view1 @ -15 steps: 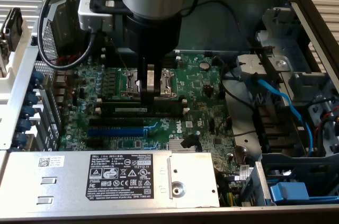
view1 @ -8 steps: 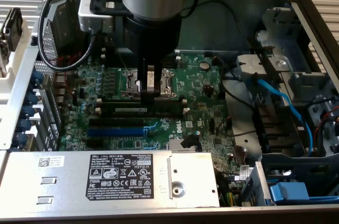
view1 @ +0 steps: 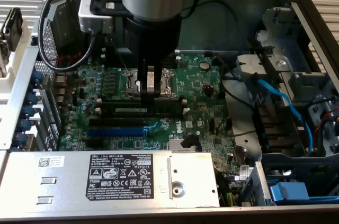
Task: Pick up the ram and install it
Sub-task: 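Press down the ram until it locks into place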
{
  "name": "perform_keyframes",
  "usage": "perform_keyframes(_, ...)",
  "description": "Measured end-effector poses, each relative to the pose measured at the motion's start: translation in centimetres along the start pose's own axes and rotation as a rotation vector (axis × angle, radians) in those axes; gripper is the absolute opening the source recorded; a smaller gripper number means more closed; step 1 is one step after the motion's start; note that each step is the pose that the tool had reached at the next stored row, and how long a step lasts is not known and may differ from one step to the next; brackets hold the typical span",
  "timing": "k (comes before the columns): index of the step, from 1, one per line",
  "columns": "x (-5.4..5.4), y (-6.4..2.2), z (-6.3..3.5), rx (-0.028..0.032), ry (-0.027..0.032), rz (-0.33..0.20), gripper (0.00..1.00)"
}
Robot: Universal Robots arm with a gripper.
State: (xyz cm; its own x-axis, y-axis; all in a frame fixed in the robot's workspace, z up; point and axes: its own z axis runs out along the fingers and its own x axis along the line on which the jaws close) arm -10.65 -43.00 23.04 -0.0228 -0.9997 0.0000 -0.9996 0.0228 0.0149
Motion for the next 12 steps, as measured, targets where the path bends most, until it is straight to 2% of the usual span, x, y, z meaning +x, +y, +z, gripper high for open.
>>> perform_keyframes(12, 0.0, 0.0, 0.22, 0.0004, -0.0001, 0.0, 0.1)
